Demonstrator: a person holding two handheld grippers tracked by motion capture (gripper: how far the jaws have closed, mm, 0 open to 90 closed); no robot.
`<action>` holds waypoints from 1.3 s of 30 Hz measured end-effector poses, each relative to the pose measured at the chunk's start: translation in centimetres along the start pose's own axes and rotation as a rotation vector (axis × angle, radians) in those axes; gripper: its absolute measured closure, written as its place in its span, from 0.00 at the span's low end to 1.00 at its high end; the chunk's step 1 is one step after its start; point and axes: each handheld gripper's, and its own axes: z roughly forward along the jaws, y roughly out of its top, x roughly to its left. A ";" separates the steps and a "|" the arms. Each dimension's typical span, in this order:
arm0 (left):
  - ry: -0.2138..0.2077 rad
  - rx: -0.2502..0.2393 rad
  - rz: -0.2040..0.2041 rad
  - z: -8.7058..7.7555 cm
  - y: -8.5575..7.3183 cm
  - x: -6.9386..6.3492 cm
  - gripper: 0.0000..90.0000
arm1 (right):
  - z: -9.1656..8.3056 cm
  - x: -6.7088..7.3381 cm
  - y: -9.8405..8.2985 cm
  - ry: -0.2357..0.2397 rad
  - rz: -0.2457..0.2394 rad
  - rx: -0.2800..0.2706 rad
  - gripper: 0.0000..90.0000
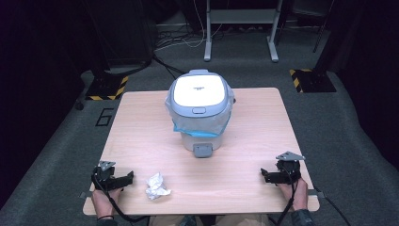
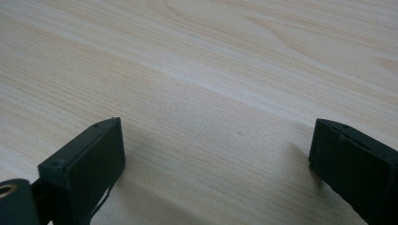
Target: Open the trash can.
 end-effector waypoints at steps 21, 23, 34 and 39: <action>-0.022 -0.003 0.030 0.8 0.8 -0.7 0.00 | -1.1 1.8 0.5 0.014 -0.041 -0.064 0.28; -0.021 -0.004 0.023 0.8 0.7 -0.7 0.00 | -1.3 2.3 0.7 0.038 -0.052 -0.079 0.38; -0.021 -0.006 0.031 0.8 0.8 -0.6 0.00 | -1.4 4.0 2.3 0.080 -0.091 -0.104 0.77; -0.022 -0.005 0.028 0.8 0.7 -0.7 0.00 | -1.1 4.9 3.0 0.096 -0.112 -0.117 0.90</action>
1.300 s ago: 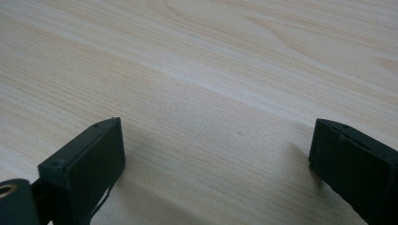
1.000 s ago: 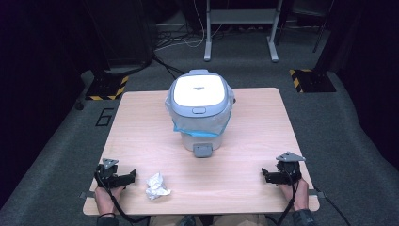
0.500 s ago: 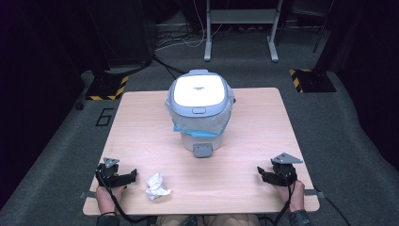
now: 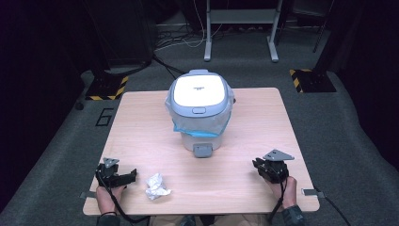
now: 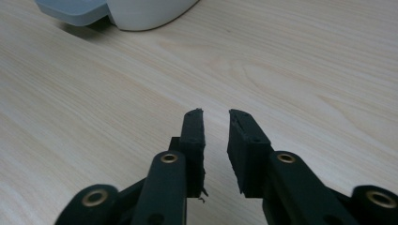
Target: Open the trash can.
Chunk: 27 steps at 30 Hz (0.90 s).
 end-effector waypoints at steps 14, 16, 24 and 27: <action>0.000 0.000 0.000 0.0 0.0 0.0 0.00 | 1.3 2.1 2.1 0.044 -0.052 -0.027 1.00; 0.000 -0.001 -0.001 0.0 0.0 0.0 0.00 | 1.6 2.5 2.5 0.048 -0.062 -0.028 1.00; 0.001 -0.001 -0.002 0.0 0.0 0.0 0.01 | 2.7 3.9 3.9 0.076 -0.096 -0.026 1.00; 0.001 0.000 -0.003 0.0 0.0 0.0 0.01 | 3.1 4.3 4.5 0.091 -0.103 -0.032 1.00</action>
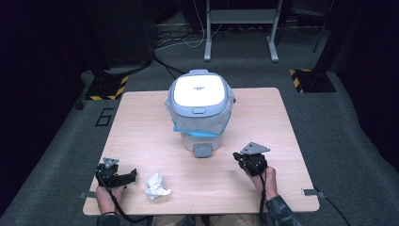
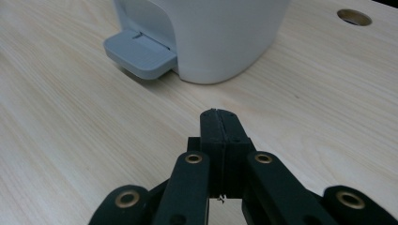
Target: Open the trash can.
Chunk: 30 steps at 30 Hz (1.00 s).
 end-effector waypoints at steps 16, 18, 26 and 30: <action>0.001 0.000 -0.002 0.0 0.0 0.0 0.01 | 3.3 2.5 2.3 0.054 -0.030 -0.036 1.00; 0.001 0.000 -0.002 0.0 0.0 0.0 0.01 | 3.7 2.8 2.6 0.058 -0.040 -0.035 1.00; 0.002 0.002 -0.005 0.0 0.0 0.0 0.01 | 4.9 3.5 3.2 0.062 -0.064 -0.042 1.00; 0.002 0.002 -0.005 0.0 0.0 0.0 0.01 | 5.4 3.8 3.6 0.059 -0.083 -0.051 1.00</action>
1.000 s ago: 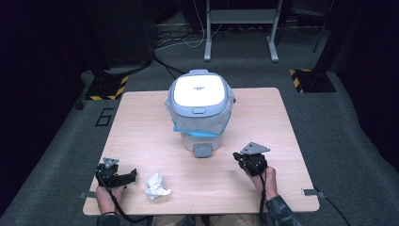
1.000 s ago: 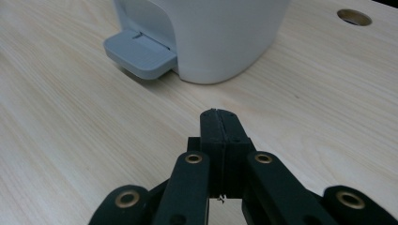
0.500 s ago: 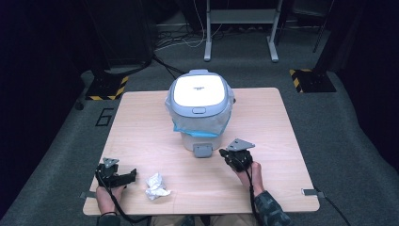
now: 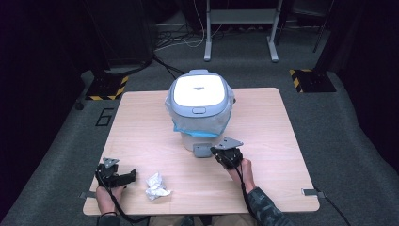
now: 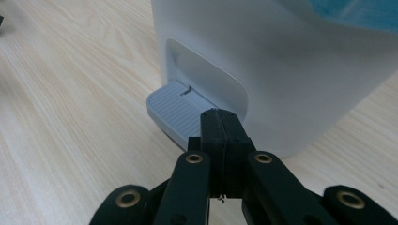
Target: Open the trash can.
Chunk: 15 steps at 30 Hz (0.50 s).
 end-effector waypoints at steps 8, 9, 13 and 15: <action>0.001 0.000 0.000 0.0 0.0 0.0 0.01 | 1.5 0.6 0.2 0.006 -0.030 0.013 1.00; 0.001 -0.001 0.000 0.0 0.0 0.0 0.01 | 1.5 0.6 0.2 0.006 -0.030 0.013 1.00; 0.001 -0.001 -0.001 0.0 0.0 0.0 0.01 | 2.2 0.7 0.1 0.000 -0.051 0.013 1.00; 0.001 -0.001 -0.001 0.0 0.0 0.0 0.01 | 2.4 0.8 0.0 0.001 -0.033 0.024 1.00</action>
